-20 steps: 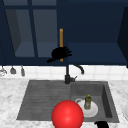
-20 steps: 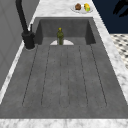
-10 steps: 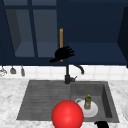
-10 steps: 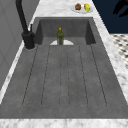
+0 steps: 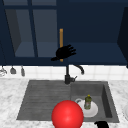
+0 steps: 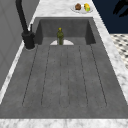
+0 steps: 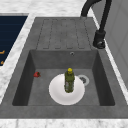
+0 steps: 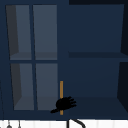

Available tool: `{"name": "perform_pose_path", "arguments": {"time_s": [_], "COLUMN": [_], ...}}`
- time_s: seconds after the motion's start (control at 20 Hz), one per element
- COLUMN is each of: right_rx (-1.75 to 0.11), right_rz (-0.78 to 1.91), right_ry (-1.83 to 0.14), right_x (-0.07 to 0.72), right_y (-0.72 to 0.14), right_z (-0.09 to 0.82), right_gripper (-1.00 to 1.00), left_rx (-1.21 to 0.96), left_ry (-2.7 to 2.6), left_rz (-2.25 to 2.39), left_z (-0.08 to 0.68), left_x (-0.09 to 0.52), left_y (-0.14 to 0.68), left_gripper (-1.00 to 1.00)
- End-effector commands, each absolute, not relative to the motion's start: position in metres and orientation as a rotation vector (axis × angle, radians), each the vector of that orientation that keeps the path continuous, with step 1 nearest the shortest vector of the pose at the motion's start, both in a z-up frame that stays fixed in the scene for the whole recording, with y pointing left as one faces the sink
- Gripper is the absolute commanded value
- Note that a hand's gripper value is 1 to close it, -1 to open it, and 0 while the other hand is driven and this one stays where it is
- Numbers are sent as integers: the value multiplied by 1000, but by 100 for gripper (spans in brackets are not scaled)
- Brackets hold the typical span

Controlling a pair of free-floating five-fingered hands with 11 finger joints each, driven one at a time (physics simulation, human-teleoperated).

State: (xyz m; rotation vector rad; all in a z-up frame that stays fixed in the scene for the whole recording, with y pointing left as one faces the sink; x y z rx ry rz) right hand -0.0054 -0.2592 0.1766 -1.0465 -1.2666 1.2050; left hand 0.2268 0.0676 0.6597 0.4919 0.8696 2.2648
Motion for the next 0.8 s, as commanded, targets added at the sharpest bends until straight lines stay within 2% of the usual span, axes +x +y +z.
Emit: {"name": "perform_pose_path", "arguments": {"time_s": [0.0,0.55,0.75], "right_rx": [-1047,-1047,-1047], "right_rz": [1205,1205,1205], "right_ry": [-1267,-1267,-1267], "right_x": [-5,-5,-5], "right_y": [-259,-259,-259], "right_z": [177,177,177], "right_gripper": [0,0,0], "left_rx": [430,341,369], "left_ry": [719,670,650], "left_rz": [2245,2140,2126], "left_z": [663,666,646], "left_x": [232,251,244], "left_y": [70,76,87], "left_gripper": [-100,-100,-100]}}
